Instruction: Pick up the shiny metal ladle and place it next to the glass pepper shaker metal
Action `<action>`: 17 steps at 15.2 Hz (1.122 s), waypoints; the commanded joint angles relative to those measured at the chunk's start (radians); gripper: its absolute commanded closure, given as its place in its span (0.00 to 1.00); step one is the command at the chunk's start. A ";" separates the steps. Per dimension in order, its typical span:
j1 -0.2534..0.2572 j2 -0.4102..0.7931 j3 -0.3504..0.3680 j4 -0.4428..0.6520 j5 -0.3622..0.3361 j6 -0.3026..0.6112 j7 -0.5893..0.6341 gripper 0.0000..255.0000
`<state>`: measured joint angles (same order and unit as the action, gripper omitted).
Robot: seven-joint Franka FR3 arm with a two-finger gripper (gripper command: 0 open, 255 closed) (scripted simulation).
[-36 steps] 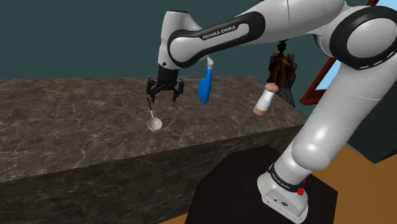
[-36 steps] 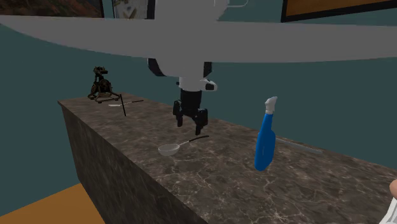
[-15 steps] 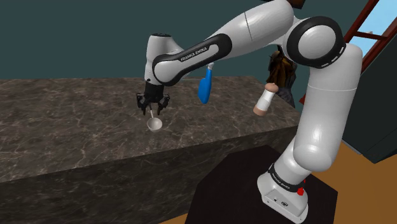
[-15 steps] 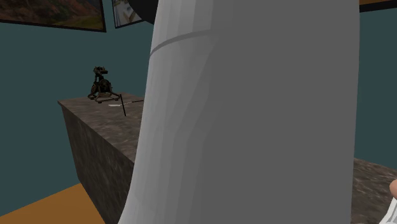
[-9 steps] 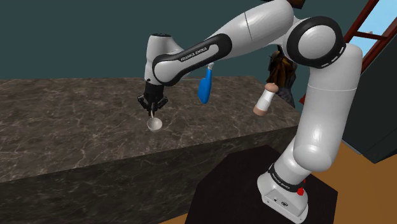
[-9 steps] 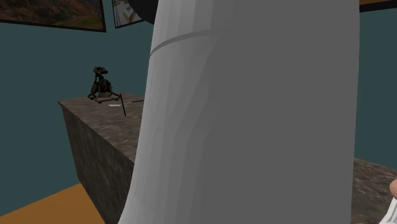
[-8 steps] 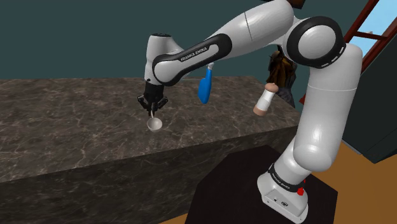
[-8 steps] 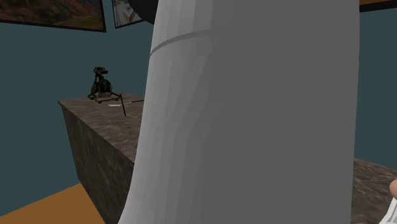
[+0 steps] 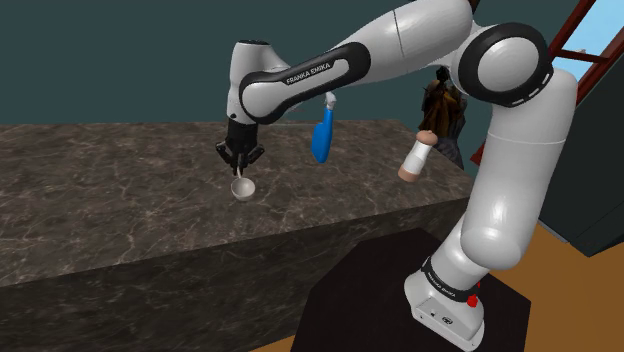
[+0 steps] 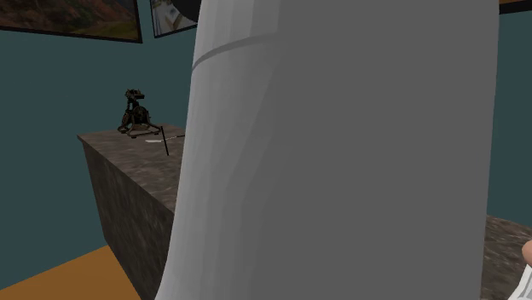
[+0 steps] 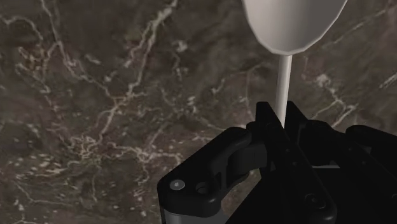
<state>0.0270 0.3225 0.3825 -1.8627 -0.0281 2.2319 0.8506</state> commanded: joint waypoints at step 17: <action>-0.010 -0.086 0.013 0.136 0.034 -0.217 -0.007 1.00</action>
<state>0.0180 0.2408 0.3954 -1.7331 0.0040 2.0259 0.8449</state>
